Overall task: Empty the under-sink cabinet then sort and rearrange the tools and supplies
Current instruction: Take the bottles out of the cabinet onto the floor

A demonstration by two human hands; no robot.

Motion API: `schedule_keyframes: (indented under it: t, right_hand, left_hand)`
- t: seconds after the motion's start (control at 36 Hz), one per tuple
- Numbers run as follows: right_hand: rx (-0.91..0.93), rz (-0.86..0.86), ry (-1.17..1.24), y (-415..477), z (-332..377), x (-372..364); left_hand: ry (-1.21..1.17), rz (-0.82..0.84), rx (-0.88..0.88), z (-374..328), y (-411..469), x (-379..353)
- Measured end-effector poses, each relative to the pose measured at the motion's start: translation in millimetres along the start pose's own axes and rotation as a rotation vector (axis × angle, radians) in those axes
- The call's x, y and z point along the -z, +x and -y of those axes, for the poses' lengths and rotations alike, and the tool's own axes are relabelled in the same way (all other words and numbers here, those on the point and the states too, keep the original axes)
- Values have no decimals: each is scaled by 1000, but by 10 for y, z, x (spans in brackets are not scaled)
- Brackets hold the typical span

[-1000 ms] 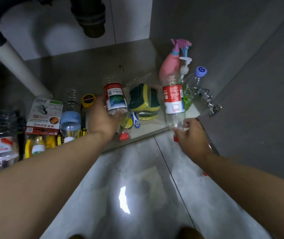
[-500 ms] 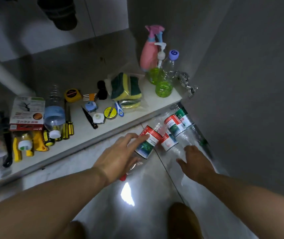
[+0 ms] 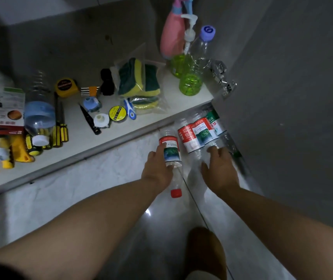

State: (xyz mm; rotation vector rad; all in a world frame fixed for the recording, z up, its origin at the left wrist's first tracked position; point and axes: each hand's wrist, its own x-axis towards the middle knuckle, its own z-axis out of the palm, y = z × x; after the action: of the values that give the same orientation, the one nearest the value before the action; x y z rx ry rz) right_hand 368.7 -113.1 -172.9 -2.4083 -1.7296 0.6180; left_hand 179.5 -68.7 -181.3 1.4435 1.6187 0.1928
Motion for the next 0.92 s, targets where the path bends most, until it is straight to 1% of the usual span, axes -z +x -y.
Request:
schedule_keyframes:
  t: [0.06, 0.08, 0.14, 0.19, 0.28, 0.44, 0.58, 0.67, 0.83, 0.92]
  right_hand:
    - [144, 26, -52, -34, -25, -12]
    - [200, 60, -91, -43, -40, -15]
    - [261, 148, -154, -54, -65, -22]
    - [271, 209, -199, -57, -87, -19]
    - [259, 229, -219, -43, -91, 13]
    - [231, 275, -166, -10, -38, 59]
    - [249, 264, -130, -10, 64, 190]
    - [311, 273, -88, 3, 219, 323]
    - [450, 359, -40, -5, 824, 610]
    - [550, 402, -60, -20, 1244, 688]
  left_hand:
    - [-41, 10, 15, -63, 54, -52]
    - [-61, 40, 11, -95, 71, -67]
    - [-105, 122, -25, -148, 101, -76]
    - [-143, 178, -44, -180, 121, -63]
    - [-154, 211, -37, -196, 135, -28]
    - [-116, 273, -60, -141, 109, 64]
    - [4, 266, -141, -176, 59, 362]
    - [160, 234, -226, -172, -32, 664]
    - [498, 216, -374, -60, -318, 1532]
    - [563, 126, -404, 42, -446, 2022]
